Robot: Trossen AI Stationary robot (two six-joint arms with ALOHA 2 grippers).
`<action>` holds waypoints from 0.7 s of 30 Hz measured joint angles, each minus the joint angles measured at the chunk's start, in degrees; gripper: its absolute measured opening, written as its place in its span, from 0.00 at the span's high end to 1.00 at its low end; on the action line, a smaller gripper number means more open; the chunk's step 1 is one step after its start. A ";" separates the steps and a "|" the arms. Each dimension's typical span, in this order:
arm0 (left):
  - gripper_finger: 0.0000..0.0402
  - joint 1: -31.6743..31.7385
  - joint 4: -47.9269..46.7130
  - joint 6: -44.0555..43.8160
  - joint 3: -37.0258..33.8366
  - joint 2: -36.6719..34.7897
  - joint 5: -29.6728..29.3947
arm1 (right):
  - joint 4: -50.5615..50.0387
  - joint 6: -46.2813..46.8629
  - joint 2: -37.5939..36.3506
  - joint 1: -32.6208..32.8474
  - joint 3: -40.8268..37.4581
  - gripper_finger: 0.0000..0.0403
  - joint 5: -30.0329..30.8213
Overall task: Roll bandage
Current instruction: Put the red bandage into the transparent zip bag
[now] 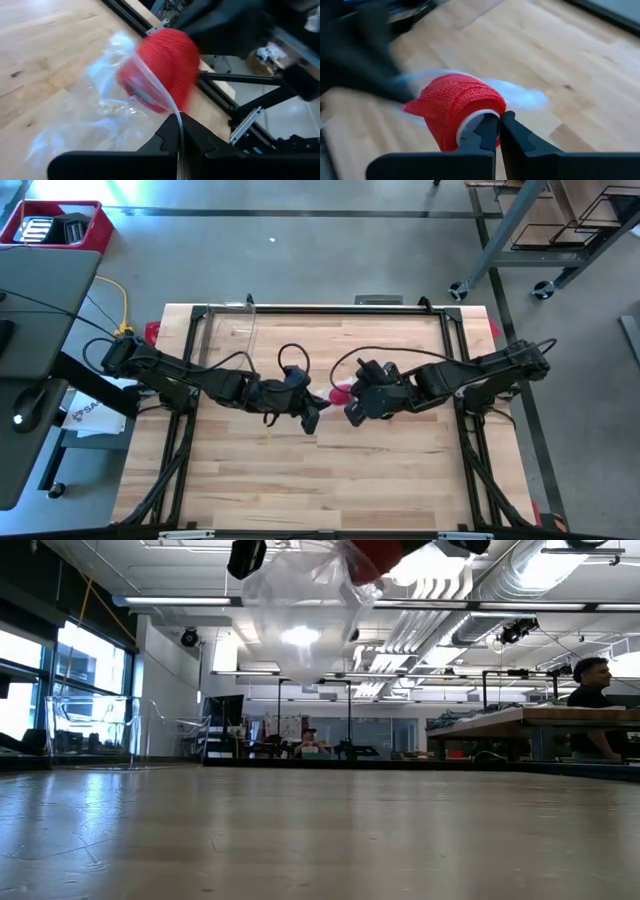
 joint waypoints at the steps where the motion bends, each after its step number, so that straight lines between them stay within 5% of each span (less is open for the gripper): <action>1: 1.00 -0.02 0.32 0.00 0.02 -0.06 -0.03 | -0.66 1.43 0.00 -0.04 0.00 1.00 0.69; 17: 1.00 1.38 3.58 -1.48 0.08 -0.22 1.11 | 8.40 -7.50 0.78 0.26 -0.07 1.00 -1.95; 21: 1.00 1.40 3.57 -1.47 0.11 -0.42 1.64 | 8.10 -8.53 2.56 -0.57 -0.07 1.00 -8.47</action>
